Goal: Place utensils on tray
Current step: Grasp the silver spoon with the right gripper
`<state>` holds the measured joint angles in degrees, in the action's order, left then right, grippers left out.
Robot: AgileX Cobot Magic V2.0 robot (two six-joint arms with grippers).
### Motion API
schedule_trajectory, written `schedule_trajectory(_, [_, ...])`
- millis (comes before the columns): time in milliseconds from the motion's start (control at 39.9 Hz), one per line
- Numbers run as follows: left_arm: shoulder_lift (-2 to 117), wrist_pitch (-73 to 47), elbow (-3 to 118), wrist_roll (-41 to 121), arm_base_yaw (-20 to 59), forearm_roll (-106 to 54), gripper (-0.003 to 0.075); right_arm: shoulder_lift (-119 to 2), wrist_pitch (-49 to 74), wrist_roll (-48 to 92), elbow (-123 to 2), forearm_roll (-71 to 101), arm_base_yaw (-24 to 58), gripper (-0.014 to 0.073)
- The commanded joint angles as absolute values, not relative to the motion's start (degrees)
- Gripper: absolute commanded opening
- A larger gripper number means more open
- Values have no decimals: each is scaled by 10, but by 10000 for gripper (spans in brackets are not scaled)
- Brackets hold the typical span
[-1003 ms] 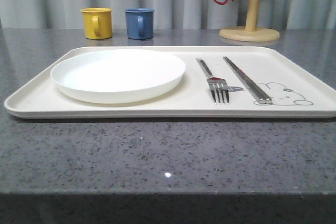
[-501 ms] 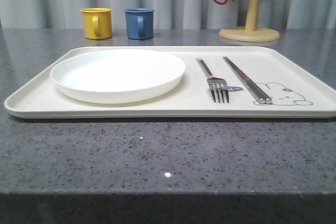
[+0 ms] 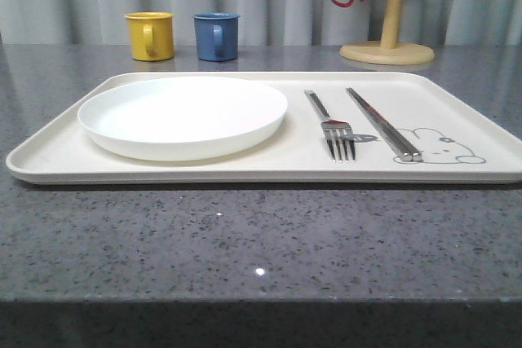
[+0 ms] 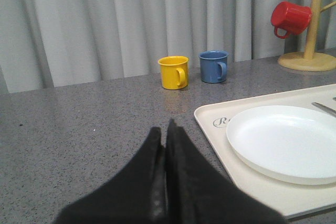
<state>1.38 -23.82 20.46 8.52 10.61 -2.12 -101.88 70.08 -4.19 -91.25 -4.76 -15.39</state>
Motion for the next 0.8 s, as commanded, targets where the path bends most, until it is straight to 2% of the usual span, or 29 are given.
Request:
schedule_trajectory(0, [20, -189, 218, 81, 107, -27, -18, -950, 766, -77, -926, -49, -120, -16])
schedule_trajectory(175, [20, -189, 218, 81, 107, -27, -18, -902, 766, -93, -926, -25, -23, -16])
schedule_trajectory(401, [20, -189, 218, 81, 107, -27, -18, -906, 766, -156, -926, -16, 118, -15])
schedule_trajectory(577, [20, -189, 218, 81, 107, -27, -18, -933, 766, -188, -926, -16, 161, -15])
schedule_trajectory(777, [20, -189, 218, 81, 107, -27, -18, -968, 766, -200, -920, 0, 165, -15])
